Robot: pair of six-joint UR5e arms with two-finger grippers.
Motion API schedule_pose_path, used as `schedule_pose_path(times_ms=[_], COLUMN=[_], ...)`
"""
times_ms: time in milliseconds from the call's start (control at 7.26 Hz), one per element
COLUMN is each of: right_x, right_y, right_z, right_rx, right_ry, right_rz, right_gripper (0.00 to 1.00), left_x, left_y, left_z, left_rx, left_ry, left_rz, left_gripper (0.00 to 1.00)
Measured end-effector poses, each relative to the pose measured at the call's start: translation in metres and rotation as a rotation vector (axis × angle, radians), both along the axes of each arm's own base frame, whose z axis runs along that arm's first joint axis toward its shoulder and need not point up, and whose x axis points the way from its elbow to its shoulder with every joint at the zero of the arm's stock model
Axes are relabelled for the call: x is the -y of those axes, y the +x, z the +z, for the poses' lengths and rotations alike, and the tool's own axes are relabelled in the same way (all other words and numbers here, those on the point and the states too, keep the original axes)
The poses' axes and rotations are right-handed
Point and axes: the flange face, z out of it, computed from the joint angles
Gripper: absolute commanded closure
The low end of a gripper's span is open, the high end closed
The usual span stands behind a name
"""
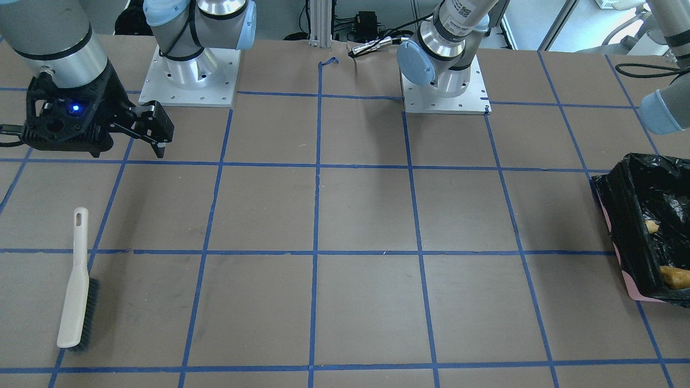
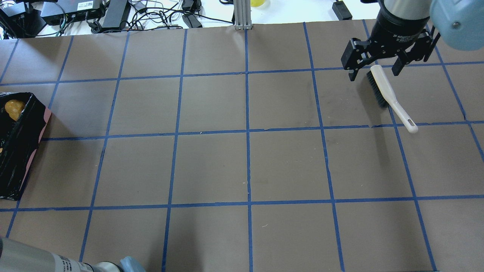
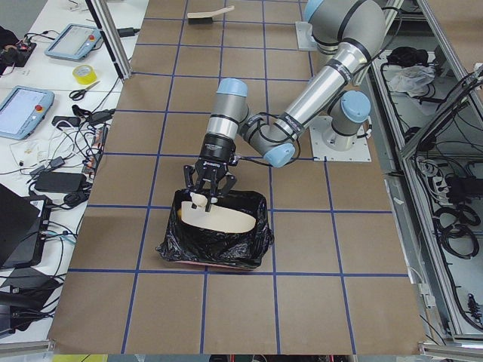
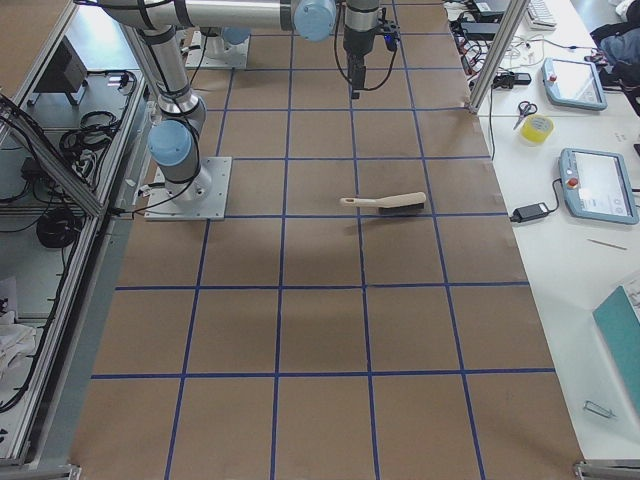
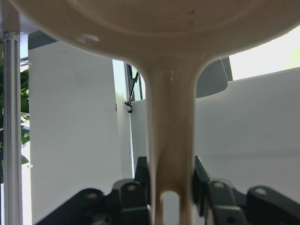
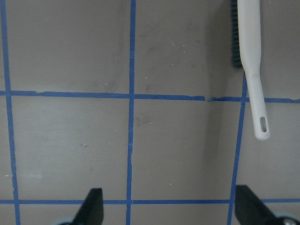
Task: Sweep and dump trash into bin
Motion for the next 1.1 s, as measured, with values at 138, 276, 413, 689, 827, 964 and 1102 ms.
schedule_pose_path(times_ms=[138,276,413,689,827,964,1102], right_x=[-0.005,-0.011,-0.014,-0.018,-0.018,-0.019,-0.02], right_y=[0.001,0.002,0.003,0.008,0.011,0.015,0.022], right_z=[0.006,0.014,0.018,0.019,0.019,0.019,0.018], right_rx=[0.003,0.006,0.008,0.011,0.012,0.016,0.023], right_ry=[-0.009,-0.022,-0.028,-0.03,-0.029,-0.029,-0.027], right_rz=[0.0,-0.001,-0.002,0.008,0.014,0.021,0.033], right_gripper=[0.0,0.0,0.0,0.0,0.0,0.0,0.0], left_x=[0.001,0.0,-0.003,-0.009,-0.011,-0.013,-0.016], left_y=[-0.009,-0.02,-0.028,-0.038,-0.039,-0.041,-0.044], left_z=[-0.003,-0.008,-0.013,-0.016,-0.014,-0.015,-0.019], left_rx=[0.037,0.065,0.083,0.104,0.117,0.136,0.154], left_ry=[-0.026,-0.042,-0.053,-0.065,-0.073,-0.089,-0.108], left_rz=[-0.013,-0.019,-0.018,-0.019,-0.022,-0.024,-0.023], left_gripper=[1.0,1.0,1.0,1.0,1.0,1.0,1.0])
